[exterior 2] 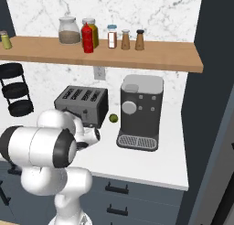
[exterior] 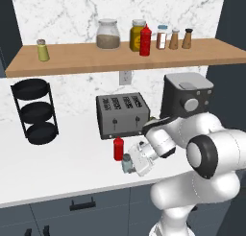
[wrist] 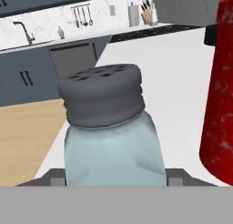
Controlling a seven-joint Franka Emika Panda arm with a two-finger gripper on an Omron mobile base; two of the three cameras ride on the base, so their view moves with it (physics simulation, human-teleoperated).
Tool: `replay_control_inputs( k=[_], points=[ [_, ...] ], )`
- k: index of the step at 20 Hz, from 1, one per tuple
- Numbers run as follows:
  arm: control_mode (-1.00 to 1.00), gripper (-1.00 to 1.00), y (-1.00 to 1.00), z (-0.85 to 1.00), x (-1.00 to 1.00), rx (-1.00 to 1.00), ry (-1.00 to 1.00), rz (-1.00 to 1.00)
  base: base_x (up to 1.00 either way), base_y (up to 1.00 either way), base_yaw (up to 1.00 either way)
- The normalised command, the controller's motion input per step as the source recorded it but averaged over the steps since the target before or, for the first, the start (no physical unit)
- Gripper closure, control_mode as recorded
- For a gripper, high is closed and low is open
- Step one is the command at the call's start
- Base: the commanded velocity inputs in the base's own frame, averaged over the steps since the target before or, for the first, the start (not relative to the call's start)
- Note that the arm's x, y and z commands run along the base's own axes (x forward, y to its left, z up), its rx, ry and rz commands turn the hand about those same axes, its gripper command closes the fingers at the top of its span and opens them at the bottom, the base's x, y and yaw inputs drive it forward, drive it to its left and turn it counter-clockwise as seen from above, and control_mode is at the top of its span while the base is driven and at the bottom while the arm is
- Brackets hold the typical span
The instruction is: Put the shaker and condiment bottle from the counter next to their counterparts in the cabinet.
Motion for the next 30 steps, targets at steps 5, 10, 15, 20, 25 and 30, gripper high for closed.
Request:
replay_control_inputs(
  k=[5, 10, 15, 20, 25, 30],
  points=[
    [-1.00, 1.00, -0.26, 0.16, -0.09, 0.03, 0.00, -0.27, 0.00, 0.00, 0.00],
    [-1.00, 1.00, -0.34, 0.45, -0.42, 0.08, 0.02, -0.44, 0.00, 0.00, 0.00],
    [-1.00, 1.00, -0.17, 0.59, -0.28, 0.10, 0.25, -0.47, 0.00, 0.00, 0.00],
    [-1.00, 1.00, -0.01, 0.79, 0.00, 0.08, 0.39, -0.39, 0.00, 0.00, 0.00],
    [-1.00, 1.00, 0.00, 0.81, 0.00, 0.03, 0.32, -0.40, 0.00, 0.00, 0.00],
    [-1.00, 1.00, 0.12, 0.88, 0.00, 0.00, 0.20, -0.34, 0.00, 0.00, 0.00]
  ],
)
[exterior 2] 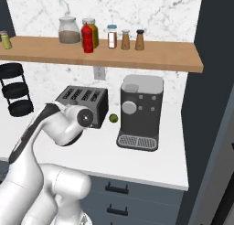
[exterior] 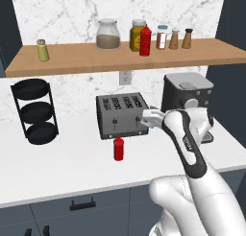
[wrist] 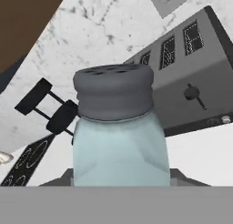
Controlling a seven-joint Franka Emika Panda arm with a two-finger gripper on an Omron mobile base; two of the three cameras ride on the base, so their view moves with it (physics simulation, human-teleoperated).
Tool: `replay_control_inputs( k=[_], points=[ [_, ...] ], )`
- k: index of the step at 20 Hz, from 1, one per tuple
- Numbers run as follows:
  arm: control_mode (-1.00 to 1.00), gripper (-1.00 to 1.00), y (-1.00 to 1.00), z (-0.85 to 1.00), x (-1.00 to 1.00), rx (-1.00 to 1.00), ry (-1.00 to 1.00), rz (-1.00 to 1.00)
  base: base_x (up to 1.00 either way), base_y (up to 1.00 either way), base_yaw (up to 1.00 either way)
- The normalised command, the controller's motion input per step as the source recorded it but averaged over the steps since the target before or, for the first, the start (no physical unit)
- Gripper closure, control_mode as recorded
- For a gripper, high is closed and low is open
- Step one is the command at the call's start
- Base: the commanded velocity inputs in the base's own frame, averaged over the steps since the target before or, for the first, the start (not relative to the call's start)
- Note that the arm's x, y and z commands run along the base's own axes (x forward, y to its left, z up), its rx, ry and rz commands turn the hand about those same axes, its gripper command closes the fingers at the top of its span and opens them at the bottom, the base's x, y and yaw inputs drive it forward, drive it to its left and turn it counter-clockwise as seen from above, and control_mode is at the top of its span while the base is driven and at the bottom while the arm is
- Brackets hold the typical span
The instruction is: Put the shaker and condiment bottle from the counter next to their counterparts in the cabinet.
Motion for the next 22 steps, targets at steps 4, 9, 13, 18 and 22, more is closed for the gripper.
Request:
replay_control_inputs(
  k=[4, 9, 13, 18, 22],
  points=[
    [-1.00, 1.00, 0.34, 0.99, 0.00, 0.00, 0.11, -0.17, 0.00, 0.00, 0.00],
    [-1.00, 1.00, 0.45, 1.00, 0.00, -0.05, 0.03, -0.04, 0.00, 0.00, 0.00],
    [-1.00, 1.00, 0.48, 1.00, 0.00, -0.12, 0.00, 0.00, 0.00, 0.00, 0.00],
    [-1.00, 1.00, 0.54, 1.00, 0.00, -0.17, 0.00, 0.00, 0.00, 0.00, 0.00],
    [-1.00, 1.00, 0.41, 1.00, -0.02, -0.30, -0.10, 0.00, 0.00, 0.00, 0.00]
  ],
)
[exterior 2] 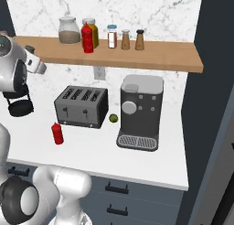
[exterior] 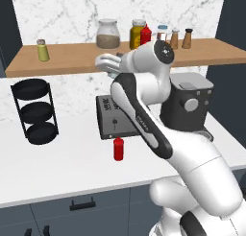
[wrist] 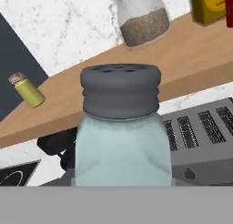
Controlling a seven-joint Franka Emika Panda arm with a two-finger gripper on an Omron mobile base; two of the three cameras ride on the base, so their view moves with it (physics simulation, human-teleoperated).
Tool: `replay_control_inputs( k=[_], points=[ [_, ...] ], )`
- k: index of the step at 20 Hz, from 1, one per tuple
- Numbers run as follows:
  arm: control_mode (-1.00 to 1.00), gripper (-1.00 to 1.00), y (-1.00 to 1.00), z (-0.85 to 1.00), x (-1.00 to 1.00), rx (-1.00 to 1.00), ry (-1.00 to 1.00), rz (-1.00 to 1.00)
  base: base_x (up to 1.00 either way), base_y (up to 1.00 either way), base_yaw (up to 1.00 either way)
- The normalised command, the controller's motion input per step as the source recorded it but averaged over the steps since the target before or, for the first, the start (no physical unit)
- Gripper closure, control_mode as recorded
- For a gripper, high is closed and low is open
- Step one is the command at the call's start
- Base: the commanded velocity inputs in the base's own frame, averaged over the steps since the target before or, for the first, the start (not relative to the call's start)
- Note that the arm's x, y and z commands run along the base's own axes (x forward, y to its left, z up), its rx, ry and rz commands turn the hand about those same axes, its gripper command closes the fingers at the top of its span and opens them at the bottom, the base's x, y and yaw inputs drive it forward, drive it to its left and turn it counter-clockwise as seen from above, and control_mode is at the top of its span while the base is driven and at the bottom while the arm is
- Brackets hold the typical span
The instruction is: Put the shaker and condiment bottle from the counter next to their counterparts in the cabinet.
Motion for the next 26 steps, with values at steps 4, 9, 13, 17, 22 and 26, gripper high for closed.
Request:
replay_control_inputs(
  k=[4, 9, 13, 17, 22, 26],
  points=[
    [-1.00, 1.00, 0.36, 1.00, -0.13, -0.27, -0.15, 0.00, 0.00, 0.00, 0.00],
    [-1.00, 1.00, 0.27, 0.04, 0.16, -0.17, -0.10, 0.05, 0.00, 0.00, 0.00],
    [-1.00, 1.00, 0.00, 0.06, 0.38, -0.02, -0.04, 0.23, 0.00, 0.00, 0.00],
    [-1.00, 1.00, 0.28, -0.10, 0.24, -0.08, 0.03, 0.22, 0.00, 0.00, 0.00],
    [-1.00, 1.00, 0.49, -0.14, 0.20, -0.20, -0.05, 0.10, 0.00, 0.00, 0.00],
    [-1.00, 1.00, 0.10, -0.03, 0.39, -0.09, -0.16, 0.10, 0.00, 0.00, 0.00]
  ],
)
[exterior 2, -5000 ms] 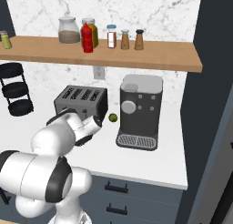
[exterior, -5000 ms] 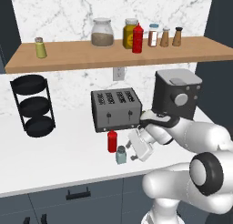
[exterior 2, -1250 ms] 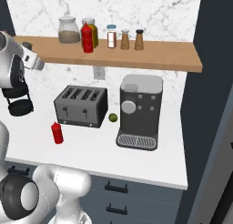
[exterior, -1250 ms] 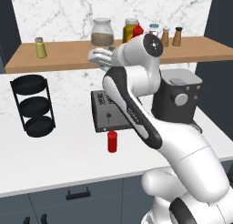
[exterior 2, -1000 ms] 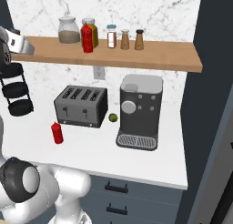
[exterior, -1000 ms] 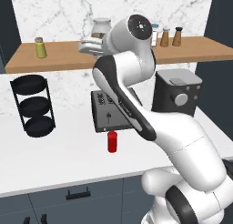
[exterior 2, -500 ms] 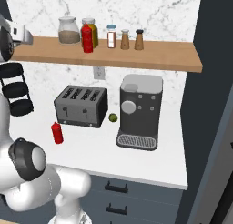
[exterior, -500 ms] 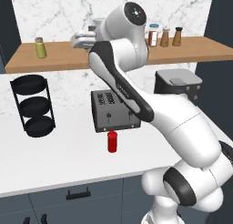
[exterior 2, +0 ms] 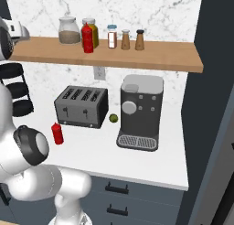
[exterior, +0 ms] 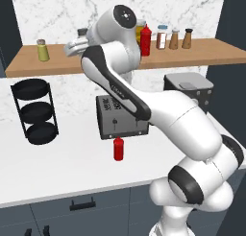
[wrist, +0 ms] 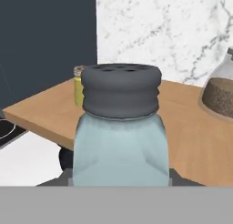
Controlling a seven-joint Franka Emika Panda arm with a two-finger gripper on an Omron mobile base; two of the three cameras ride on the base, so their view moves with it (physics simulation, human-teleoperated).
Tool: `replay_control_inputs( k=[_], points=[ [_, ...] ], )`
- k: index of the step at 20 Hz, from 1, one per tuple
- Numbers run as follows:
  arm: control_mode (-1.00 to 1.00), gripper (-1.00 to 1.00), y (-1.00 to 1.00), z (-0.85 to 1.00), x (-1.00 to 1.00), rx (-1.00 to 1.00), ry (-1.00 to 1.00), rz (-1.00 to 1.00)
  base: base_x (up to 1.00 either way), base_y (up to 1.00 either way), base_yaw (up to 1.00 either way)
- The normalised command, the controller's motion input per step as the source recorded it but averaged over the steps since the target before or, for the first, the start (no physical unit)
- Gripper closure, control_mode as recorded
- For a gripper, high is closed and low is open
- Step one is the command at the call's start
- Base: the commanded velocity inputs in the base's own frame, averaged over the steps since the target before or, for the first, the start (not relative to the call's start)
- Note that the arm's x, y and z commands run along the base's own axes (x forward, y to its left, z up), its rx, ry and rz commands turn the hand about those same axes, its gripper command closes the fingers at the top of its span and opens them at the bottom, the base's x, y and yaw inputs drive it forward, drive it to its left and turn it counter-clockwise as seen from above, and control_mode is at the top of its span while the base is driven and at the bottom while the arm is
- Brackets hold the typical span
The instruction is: Put the shaker and condiment bottle from the counter next to their counterparts in the cabinet.
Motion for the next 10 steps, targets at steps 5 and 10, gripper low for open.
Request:
replay_control_inputs(
  k=[5, 10],
  points=[
    [-1.00, 1.00, -0.03, -0.01, 0.10, -0.01, -0.06, 0.03, 0.00, 0.00, 0.00],
    [-1.00, 1.00, -0.06, -0.08, 0.15, 0.03, 0.03, 0.02, 0.00, 0.00, 0.00]
  ],
)
